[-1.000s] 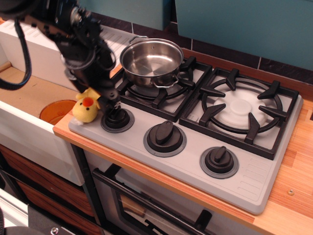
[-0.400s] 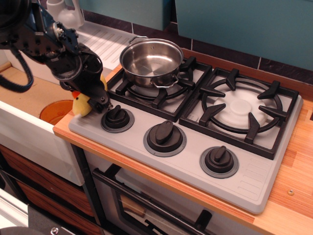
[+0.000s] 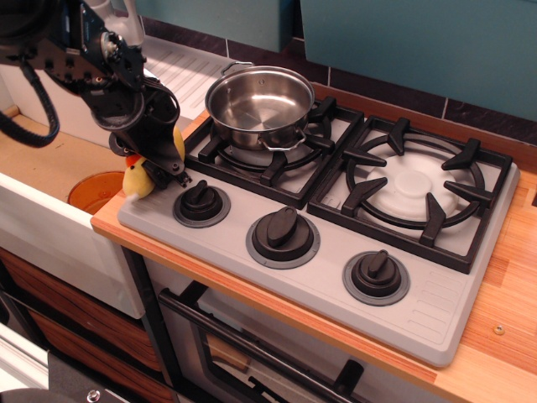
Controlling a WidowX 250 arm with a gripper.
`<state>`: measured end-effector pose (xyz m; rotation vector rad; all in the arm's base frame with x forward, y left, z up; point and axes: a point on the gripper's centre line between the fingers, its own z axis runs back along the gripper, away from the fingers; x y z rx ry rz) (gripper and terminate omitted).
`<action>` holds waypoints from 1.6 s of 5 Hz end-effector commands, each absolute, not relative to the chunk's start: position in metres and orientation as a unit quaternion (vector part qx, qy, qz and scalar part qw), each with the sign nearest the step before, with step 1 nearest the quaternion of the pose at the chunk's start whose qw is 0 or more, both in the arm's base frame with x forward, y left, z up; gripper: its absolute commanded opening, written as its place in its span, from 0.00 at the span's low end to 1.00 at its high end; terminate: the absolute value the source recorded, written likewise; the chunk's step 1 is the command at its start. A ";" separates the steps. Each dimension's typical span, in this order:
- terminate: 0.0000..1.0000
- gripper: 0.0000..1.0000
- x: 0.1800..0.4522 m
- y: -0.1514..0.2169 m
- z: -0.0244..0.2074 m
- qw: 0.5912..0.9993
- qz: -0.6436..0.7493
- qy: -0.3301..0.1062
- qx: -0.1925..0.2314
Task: Put stuffedduck in pan
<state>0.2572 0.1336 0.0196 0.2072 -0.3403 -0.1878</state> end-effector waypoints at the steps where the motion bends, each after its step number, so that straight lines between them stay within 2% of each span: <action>1: 0.00 0.00 0.257 0.145 0.081 0.981 -0.102 -0.115 0.120; 3: 0.00 0.00 0.287 0.140 0.153 0.979 -0.132 -0.091 0.124; 4: 0.00 0.00 0.305 0.129 0.172 0.981 -0.146 -0.089 0.096; 5: 0.00 0.00 0.318 0.114 0.179 0.980 -0.164 -0.107 0.042; 8: 0.00 0.00 0.345 0.074 0.162 0.973 -0.183 -0.137 0.026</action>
